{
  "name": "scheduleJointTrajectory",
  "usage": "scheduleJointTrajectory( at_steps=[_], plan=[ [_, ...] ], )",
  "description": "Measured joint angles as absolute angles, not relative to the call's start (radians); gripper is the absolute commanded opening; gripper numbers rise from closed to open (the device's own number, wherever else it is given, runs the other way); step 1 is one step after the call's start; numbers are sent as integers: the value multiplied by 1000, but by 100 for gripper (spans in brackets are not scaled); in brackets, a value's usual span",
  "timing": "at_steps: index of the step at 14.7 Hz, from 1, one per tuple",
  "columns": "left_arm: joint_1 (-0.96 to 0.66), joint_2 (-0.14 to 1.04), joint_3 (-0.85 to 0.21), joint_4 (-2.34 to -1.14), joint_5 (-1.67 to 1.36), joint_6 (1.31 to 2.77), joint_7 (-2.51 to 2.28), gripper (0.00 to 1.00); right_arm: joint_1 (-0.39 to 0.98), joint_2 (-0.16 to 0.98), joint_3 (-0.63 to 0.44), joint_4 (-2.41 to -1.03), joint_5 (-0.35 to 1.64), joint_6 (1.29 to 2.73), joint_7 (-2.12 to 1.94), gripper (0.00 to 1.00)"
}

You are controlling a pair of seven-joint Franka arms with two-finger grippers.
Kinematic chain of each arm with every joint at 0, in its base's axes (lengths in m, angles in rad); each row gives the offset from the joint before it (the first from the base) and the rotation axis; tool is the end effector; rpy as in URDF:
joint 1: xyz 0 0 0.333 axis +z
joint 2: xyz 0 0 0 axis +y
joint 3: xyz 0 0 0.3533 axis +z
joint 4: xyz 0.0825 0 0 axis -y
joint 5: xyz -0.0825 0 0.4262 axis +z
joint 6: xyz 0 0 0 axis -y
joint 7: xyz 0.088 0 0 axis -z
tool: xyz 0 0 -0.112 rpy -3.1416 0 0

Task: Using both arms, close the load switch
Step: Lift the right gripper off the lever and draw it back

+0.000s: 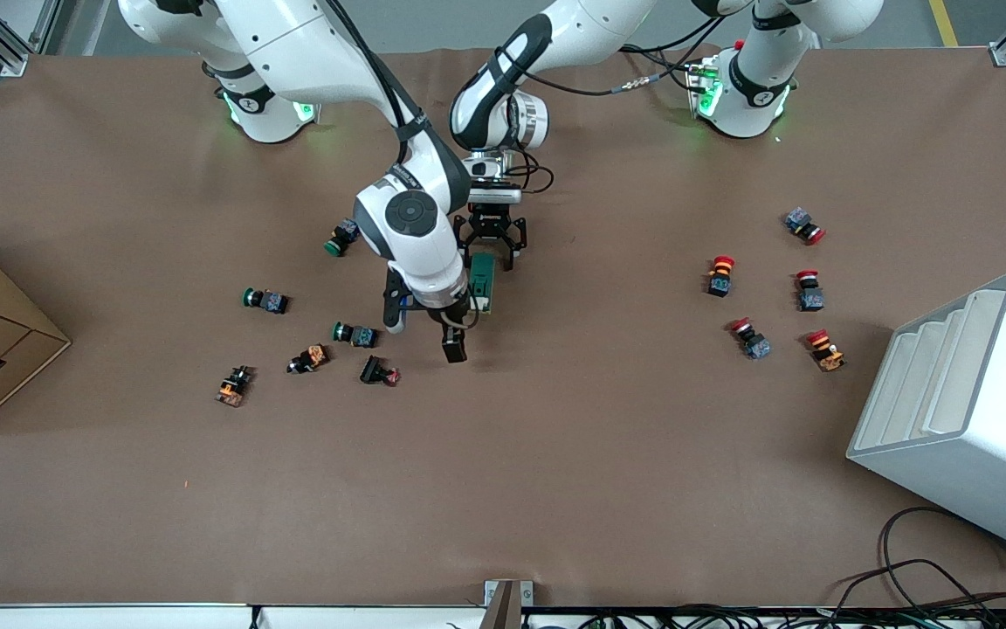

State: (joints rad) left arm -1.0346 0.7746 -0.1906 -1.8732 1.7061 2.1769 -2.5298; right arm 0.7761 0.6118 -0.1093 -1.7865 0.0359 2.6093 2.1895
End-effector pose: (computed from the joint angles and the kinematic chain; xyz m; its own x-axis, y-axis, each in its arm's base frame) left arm 0.2607 -0.5983 0.0771 0.5496 -0.0172 0.8353 -0.0527 -0.9985 0.0141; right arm 0.5688 0.4567 0.2281 0.0545 -0.9942 -0.0925 -0.9800 -0.0355 -0.1960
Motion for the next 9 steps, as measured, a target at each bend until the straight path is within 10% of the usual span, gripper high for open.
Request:
scheduleJointTrajectory(
  at_steps=[9],
  plan=[
    [-1013, 731, -194, -1855, 1674, 2216, -2502, 99, 590, 547, -111, -1548, 96, 2171, 1725, 100]
  ],
)
